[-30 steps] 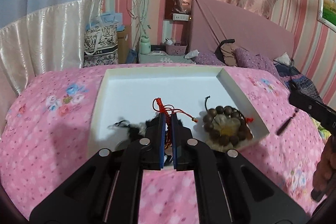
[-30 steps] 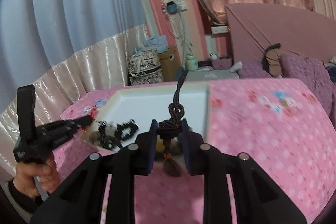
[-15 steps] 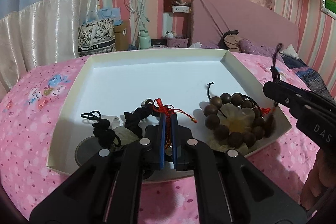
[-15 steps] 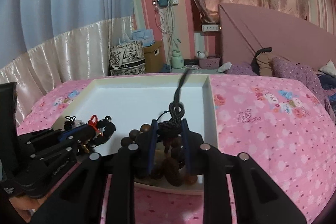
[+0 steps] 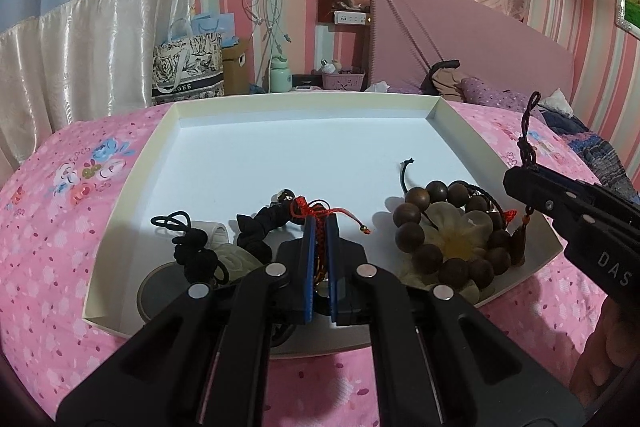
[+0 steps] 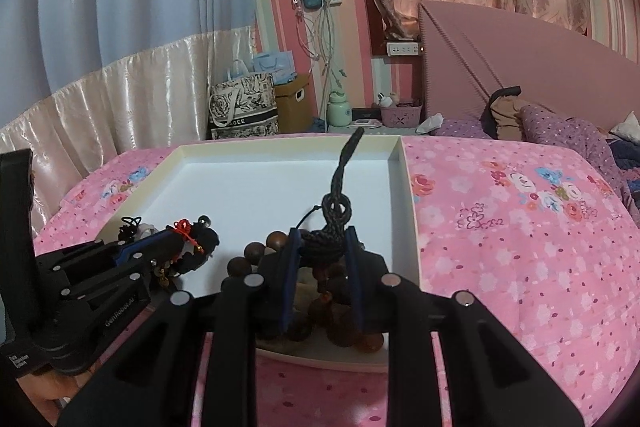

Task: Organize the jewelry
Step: 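Carry the red bracelet and tasseled pendant over the tray and lower them, then open both grippers to drop the items into the tray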

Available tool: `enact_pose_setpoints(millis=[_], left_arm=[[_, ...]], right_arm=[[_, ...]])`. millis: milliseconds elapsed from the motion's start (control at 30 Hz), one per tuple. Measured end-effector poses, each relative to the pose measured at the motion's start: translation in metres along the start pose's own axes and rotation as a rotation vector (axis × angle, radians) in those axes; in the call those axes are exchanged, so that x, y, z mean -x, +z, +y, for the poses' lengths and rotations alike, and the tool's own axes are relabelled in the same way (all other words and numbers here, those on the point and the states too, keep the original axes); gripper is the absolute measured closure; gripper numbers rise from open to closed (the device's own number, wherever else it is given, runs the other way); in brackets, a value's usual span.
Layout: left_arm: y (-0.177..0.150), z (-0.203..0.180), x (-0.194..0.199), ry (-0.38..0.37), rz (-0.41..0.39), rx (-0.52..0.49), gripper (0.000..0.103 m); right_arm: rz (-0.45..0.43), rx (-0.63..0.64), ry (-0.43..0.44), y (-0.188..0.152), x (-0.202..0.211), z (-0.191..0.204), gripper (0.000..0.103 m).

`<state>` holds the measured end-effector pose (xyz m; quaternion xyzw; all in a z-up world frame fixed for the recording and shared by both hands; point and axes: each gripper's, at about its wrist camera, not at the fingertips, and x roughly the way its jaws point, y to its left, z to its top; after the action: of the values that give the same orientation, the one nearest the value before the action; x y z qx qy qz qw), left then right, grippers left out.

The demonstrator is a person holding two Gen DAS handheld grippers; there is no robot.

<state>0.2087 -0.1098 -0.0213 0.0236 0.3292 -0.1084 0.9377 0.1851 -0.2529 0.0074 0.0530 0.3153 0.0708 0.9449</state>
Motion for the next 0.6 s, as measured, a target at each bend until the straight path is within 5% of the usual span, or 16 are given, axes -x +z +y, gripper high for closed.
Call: enact_pose_setpoints(millis=[600], left_arm=[[-0.0015, -0.0013, -0.0009, 0.016, 0.002, -0.005, 0.092]], right_arm=[[0.019, 0.007, -0.029, -0.0032, -0.0073, -0.0001, 0.081]])
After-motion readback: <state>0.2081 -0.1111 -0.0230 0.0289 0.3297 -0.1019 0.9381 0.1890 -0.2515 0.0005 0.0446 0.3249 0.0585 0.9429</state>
